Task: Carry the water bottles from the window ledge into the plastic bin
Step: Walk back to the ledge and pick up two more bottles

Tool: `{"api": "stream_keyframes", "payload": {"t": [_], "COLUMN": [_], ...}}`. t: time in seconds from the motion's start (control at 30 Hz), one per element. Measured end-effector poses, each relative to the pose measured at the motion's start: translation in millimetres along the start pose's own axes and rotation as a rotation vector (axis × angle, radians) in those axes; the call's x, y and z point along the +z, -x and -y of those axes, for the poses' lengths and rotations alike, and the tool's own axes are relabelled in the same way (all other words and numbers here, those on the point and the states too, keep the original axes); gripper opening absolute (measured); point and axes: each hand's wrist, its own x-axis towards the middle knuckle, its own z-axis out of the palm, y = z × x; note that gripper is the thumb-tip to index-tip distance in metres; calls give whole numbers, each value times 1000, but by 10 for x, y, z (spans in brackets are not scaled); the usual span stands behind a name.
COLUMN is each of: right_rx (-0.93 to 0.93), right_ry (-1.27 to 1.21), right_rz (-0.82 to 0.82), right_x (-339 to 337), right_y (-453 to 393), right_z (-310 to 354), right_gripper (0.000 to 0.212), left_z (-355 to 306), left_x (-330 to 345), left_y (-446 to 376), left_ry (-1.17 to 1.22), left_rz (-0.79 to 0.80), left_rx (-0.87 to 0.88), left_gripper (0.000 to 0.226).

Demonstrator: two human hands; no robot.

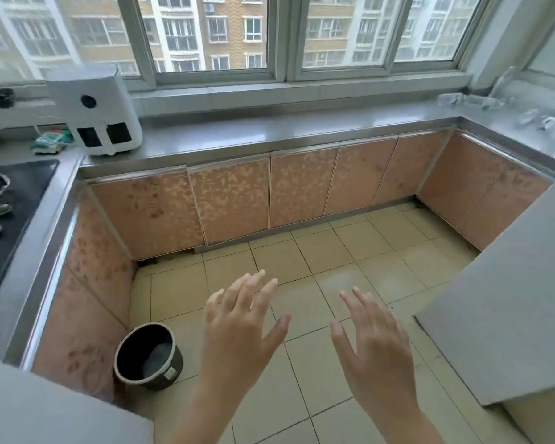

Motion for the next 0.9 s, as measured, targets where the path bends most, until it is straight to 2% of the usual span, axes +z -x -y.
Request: {"api": "stream_keyframes", "payload": {"t": [0.37, 0.6, 0.9], "right_rx": [204, 222, 229], "right_ry": [7, 14, 70], "right_rz": [-49, -91, -111], "right_x": [154, 98, 165], "right_y": [-1312, -2612, -3937], "right_z": [-1003, -1863, -2719], "right_gripper": [54, 54, 53], "left_z": [-552, -1169, -1654], "left_x": [1145, 1911, 2714], "left_y": [-1607, -2930, -4233], "left_ry": [82, 93, 88], "left_rz": [-5, -11, 0], "left_rx": [190, 217, 234], "left_gripper": [50, 49, 47]}}
